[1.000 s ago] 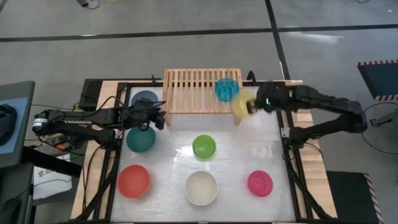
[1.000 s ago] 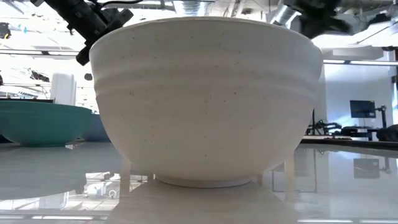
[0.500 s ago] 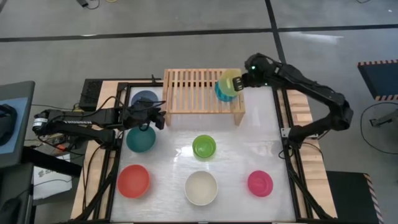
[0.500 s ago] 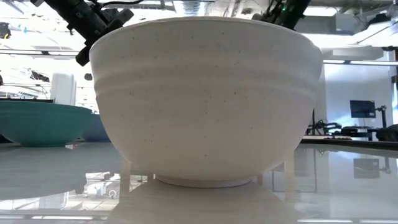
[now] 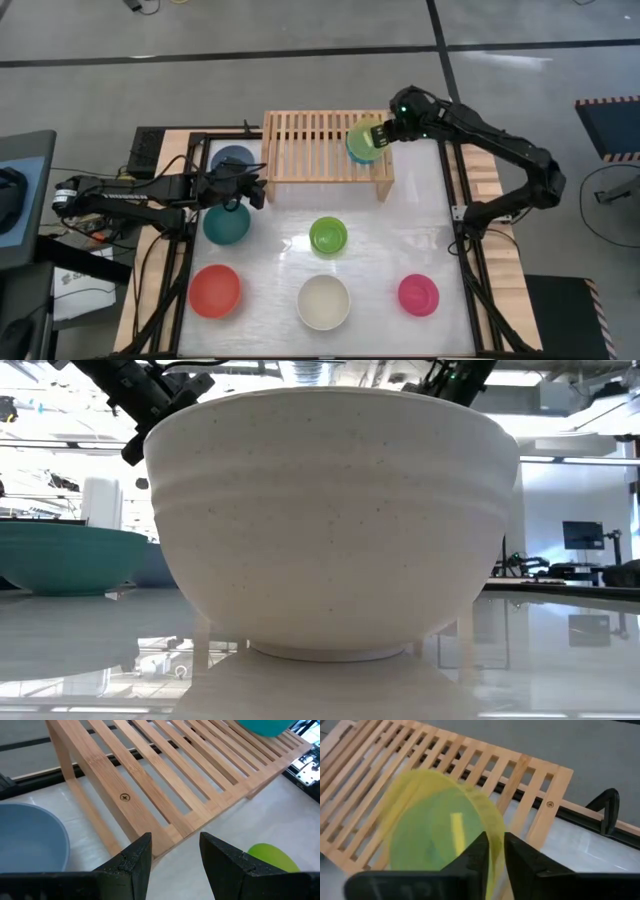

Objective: Place and stack bowls onto a shelf
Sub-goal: Stack the small yellow bowl on top of the small blue bowl on the shelf, then stack the small pink bowl on top of the small yellow bowl on the shelf

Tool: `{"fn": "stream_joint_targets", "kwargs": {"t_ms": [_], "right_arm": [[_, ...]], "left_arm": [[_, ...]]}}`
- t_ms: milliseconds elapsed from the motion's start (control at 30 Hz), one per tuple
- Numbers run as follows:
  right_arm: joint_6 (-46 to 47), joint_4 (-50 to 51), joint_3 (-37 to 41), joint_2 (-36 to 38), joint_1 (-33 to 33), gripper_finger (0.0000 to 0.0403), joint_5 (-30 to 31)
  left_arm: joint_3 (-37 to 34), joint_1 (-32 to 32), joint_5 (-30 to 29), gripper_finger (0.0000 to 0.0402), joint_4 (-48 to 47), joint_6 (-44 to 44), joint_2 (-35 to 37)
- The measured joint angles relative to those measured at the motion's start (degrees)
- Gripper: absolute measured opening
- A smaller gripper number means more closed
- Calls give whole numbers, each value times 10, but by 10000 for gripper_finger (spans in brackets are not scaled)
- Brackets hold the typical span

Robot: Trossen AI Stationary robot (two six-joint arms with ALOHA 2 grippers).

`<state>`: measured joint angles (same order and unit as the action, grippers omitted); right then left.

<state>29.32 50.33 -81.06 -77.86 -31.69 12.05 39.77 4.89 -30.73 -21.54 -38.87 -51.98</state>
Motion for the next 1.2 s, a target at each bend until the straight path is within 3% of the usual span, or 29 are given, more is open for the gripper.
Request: {"fn": "stream_joint_targets", "kwargs": {"t_ms": [333,467,667,900,1200], "right_arm": [[-24,-22,0,7,4,181,12],[-24,-27,0,36,18,195,14],[13,64,24,102,64,195,20],[140,119,157,207,174,195,15],[360,161,307,266,406,195,-27]], "left_arm": [[0,0,-1,151,1,-17,0],[0,0,-1,151,0,-24,0],[0,0,-13,151,4,-26,-7],[0,0,-16,151,63,-35,-37],[0,0,28,151,129,-71,-88]]}}
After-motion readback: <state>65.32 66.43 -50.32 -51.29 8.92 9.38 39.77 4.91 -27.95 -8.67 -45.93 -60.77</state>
